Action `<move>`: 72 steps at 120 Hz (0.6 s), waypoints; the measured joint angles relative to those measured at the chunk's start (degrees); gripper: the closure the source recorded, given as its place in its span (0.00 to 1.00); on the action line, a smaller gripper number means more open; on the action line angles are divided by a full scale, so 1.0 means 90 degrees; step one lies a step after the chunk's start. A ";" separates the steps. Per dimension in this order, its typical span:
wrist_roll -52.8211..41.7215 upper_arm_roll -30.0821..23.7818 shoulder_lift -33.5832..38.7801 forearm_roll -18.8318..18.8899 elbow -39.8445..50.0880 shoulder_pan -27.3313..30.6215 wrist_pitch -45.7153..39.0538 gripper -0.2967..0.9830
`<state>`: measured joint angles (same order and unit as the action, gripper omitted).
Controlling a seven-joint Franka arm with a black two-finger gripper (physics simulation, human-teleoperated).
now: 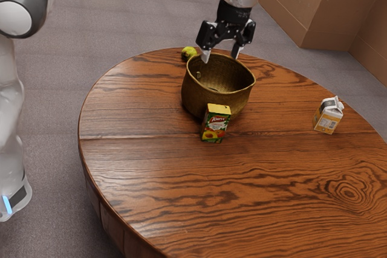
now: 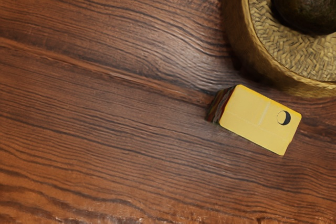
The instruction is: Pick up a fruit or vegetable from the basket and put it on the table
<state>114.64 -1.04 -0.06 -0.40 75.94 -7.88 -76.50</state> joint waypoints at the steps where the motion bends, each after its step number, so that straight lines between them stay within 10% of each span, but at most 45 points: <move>1: 0.0025 -0.0002 0.0008 -0.0017 -0.0001 -0.0019 0.0000 0.23; 54: 0.0709 0.1024 0.0618 -0.0434 -0.0037 -0.0223 0.0432 0.23; 72: -0.0734 0.1328 0.0530 0.0219 -0.0017 -0.0135 0.0492 0.23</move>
<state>108.04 10.91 4.71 1.57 75.78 -9.10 -72.07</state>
